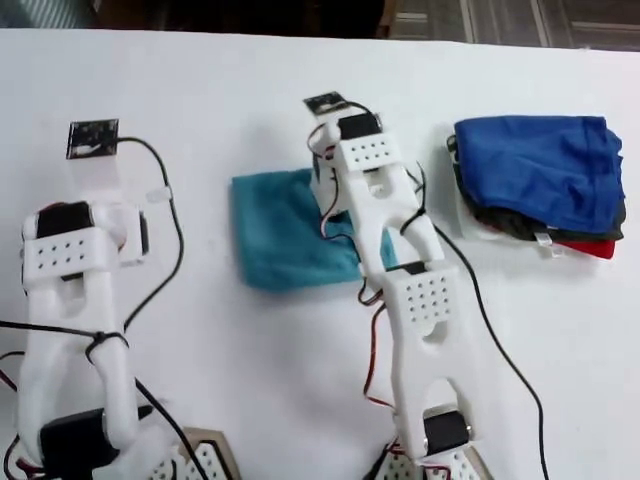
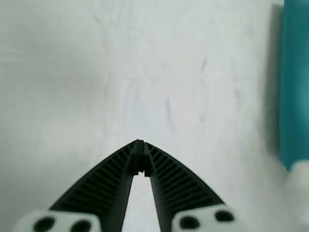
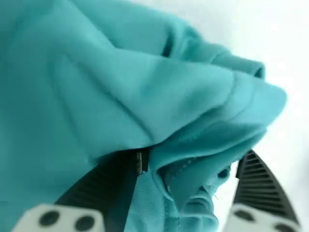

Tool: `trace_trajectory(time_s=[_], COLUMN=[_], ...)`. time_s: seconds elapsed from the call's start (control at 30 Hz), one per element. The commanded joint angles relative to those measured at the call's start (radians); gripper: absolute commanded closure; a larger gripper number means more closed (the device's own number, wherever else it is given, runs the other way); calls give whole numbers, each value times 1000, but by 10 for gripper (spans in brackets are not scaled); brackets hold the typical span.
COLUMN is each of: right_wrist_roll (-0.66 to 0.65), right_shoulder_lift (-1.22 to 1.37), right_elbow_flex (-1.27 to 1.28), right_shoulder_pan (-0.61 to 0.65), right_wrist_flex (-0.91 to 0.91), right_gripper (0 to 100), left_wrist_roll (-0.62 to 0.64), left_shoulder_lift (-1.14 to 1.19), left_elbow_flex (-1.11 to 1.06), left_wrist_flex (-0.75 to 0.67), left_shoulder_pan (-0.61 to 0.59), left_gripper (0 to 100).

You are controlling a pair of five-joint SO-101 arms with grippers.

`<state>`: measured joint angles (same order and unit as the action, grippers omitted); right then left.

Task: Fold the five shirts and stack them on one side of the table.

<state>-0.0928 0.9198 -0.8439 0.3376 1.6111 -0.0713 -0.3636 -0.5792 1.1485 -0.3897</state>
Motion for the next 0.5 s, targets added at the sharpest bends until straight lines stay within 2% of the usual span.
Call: trace_trajectory(time_s=[0.0,0.13,0.47], right_wrist_roll=[51,52,44], right_shoulder_lift=[-5,-5,134], right_elbow_flex=[-37,-35,-51], right_shoulder_pan=[-24,-48,-58], right_wrist_flex=[-19,-12,-10], right_gripper=[673,639,641], left_wrist_roll=[3,3,3], left_shoulder_lift=[-41,-41,-41], left_elbow_flex=[5,10,12], left_wrist_flex=[-35,-57,-64], left_shoulder_pan=[-9,-9,-8], left_gripper=[974,974,974])
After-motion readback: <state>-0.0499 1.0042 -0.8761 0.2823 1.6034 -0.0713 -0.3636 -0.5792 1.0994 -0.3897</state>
